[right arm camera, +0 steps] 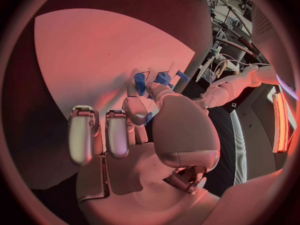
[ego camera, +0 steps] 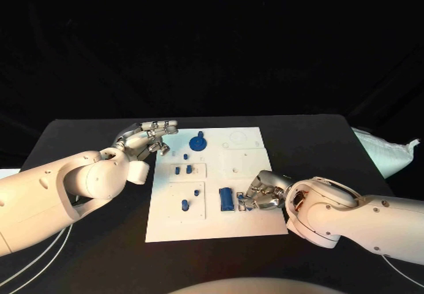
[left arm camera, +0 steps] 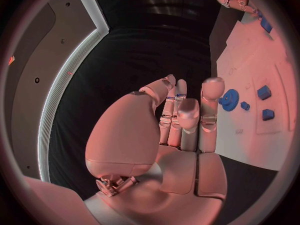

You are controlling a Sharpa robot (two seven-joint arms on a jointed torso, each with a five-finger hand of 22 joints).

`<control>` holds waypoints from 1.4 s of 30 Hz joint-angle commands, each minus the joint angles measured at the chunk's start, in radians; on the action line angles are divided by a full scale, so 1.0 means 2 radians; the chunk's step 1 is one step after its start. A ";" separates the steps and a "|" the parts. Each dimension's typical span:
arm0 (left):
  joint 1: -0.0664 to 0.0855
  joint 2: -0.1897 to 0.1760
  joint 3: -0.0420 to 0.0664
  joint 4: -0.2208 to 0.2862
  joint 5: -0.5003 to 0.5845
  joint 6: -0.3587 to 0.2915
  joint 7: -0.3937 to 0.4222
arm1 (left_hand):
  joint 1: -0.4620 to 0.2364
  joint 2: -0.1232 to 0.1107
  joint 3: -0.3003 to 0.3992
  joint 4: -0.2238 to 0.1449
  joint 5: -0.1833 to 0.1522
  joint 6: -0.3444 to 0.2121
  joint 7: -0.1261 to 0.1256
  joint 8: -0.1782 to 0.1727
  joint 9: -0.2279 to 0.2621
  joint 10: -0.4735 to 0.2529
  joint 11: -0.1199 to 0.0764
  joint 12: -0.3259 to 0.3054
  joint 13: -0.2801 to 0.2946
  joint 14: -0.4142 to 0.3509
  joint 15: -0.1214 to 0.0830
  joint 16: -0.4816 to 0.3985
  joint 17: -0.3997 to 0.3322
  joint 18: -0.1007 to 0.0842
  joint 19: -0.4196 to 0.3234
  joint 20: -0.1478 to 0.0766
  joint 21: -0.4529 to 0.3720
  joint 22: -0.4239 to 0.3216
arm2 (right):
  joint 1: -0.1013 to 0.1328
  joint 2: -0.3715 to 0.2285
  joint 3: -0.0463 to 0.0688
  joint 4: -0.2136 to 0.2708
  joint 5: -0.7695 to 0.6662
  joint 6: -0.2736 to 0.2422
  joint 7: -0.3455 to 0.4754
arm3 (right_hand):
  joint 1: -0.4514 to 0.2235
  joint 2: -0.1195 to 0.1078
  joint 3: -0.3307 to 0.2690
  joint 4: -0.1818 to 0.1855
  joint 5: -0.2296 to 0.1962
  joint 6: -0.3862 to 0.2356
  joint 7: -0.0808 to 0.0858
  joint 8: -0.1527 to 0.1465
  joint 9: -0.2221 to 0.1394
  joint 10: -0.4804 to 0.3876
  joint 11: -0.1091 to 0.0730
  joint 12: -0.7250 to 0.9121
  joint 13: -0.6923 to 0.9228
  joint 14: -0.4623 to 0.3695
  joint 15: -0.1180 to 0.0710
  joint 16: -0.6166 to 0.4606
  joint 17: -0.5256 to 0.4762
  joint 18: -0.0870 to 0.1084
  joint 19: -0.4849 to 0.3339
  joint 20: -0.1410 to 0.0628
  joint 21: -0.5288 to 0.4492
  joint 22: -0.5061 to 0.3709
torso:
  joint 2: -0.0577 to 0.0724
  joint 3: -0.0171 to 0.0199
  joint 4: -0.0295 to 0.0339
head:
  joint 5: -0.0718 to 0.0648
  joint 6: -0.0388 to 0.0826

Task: Assemble the parts on the task board

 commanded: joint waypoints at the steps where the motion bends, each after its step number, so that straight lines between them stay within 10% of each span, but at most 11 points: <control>1: 0.000 0.000 0.000 0.002 -0.008 0.011 0.002 | 0.001 0.004 -0.001 -0.003 0.000 -0.004 0.000 0.002 0.000 -0.004 0.001 0.002 0.001 -0.003 0.001 0.000 0.000 0.007 0.000 0.002 -0.003 -0.001 | -0.001 0.003 -0.001 -0.002 -0.033 0.028 -0.016 | -0.007 0.001 -0.004 0.000 -0.003 0.004 -0.001 0.003 0.001 0.004 0.000 0.004 0.001 0.035 -0.004 0.002 0.037 -0.001 0.002 -0.001 0.003 0.001 | 0.000 -0.0001 -0.0002 | 0.000 0.000; 17: 0.000 0.000 0.000 0.002 -0.010 0.012 0.001 | 0.001 0.004 -0.001 -0.003 0.000 -0.004 0.000 0.002 0.000 -0.004 0.001 0.002 0.001 -0.003 0.001 0.000 0.000 0.007 0.000 0.002 -0.003 -0.001 | -0.001 0.010 -0.001 -0.001 -0.047 0.025 -0.016 | -0.039 0.021 -0.056 0.041 -0.003 0.020 -0.009 0.013 0.013 0.023 -0.007 0.050 0.035 0.038 -0.010 0.010 0.049 -0.004 0.009 -0.006 0.009 0.013 | 0.000 0.0004 -0.0001 | 0.000 0.001; 25: 0.000 0.001 0.000 0.001 -0.010 0.012 0.000 | 0.001 0.004 -0.001 -0.003 0.000 -0.004 0.000 0.002 0.000 -0.004 0.001 0.002 0.001 -0.003 0.001 0.000 0.000 0.007 0.000 0.002 -0.003 -0.001 | -0.001 0.007 -0.001 0.001 -0.057 0.026 -0.015 | -0.074 0.028 -0.116 0.046 -0.112 0.019 -0.010 0.016 0.021 0.025 -0.008 0.051 0.041 0.038 -0.011 0.011 0.050 -0.004 0.009 -0.007 0.010 0.015 | 0.000 0.0003 -0.0004 | 0.000 0.000; 42: 0.000 0.000 0.000 0.000 -0.010 0.013 -0.002 | 0.001 0.005 -0.001 -0.003 0.000 -0.005 0.001 0.002 0.000 -0.005 0.001 0.004 0.001 -0.004 0.001 -0.001 -0.002 0.007 0.000 0.002 -0.004 -0.001 | -0.001 -0.017 0.000 0.010 -0.064 0.031 0.007 | -0.003 0.027 -0.141 0.019 -0.147 0.013 -0.009 0.015 0.027 0.021 -0.006 0.040 0.040 0.037 -0.010 0.007 0.046 -0.004 0.007 -0.006 0.008 0.013 | 0.000 0.0006 -0.0004 | -0.001 -0.001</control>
